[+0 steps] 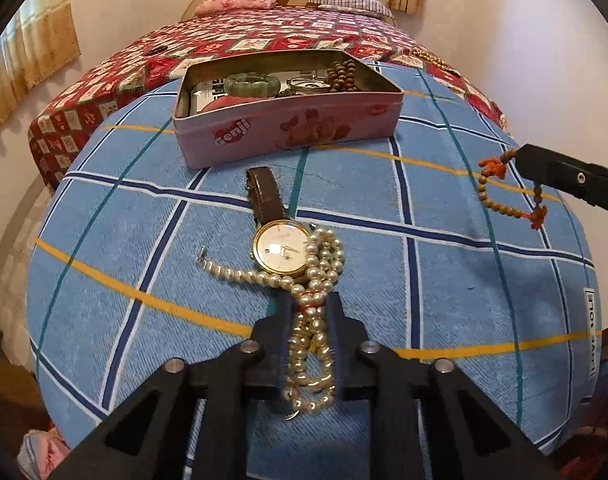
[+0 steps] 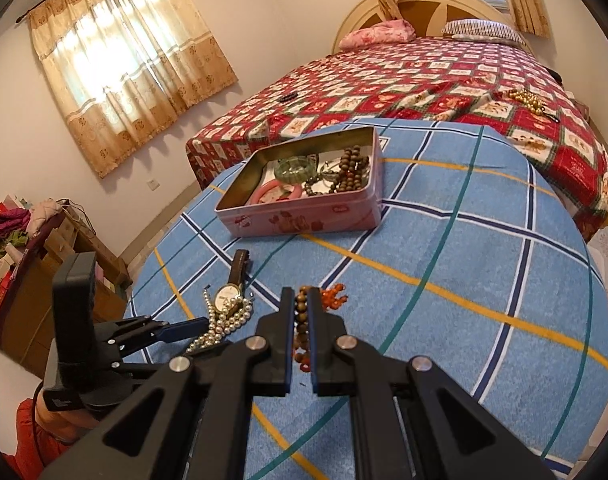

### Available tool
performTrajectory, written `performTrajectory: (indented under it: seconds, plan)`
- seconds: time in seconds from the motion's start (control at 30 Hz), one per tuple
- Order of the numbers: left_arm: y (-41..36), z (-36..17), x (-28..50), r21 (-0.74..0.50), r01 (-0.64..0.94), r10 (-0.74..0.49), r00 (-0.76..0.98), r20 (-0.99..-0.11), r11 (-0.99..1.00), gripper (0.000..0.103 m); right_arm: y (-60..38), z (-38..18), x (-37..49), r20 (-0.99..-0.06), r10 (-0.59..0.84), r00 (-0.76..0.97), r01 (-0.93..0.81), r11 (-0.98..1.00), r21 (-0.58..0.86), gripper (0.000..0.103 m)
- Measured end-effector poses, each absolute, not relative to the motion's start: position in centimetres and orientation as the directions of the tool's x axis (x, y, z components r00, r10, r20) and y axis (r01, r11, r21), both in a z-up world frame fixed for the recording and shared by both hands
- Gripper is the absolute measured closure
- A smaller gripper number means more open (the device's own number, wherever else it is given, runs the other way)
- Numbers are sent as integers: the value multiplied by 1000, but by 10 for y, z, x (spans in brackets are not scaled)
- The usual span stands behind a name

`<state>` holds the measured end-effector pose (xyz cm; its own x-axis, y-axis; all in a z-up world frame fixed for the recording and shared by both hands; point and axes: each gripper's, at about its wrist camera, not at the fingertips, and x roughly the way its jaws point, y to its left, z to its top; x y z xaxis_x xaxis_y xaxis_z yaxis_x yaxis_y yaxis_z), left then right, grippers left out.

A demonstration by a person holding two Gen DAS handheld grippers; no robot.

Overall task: Organize jewelry
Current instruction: 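Lift the pearl strand with the left gripper while the right gripper holds the tasseled bracelet, then drop the pearl strand and tasseled bracelet into the tin, opening both grippers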

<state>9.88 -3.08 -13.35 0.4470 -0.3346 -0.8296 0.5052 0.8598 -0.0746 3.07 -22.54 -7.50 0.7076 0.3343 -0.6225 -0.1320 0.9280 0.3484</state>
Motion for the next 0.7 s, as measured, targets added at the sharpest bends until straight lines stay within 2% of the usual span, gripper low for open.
performTrajectory:
  seconds: [0.23,0.7]
  plan:
    - [-17,-126,97,-206,516,-453,415,-789,832,91,-231,-69,29,-612,329,719,-126,928,350,94]
    - [0,-45,101,-255,553,-570,525,-632,793,91,-227,-37,48,-572,346,744,-179,927,329,94]
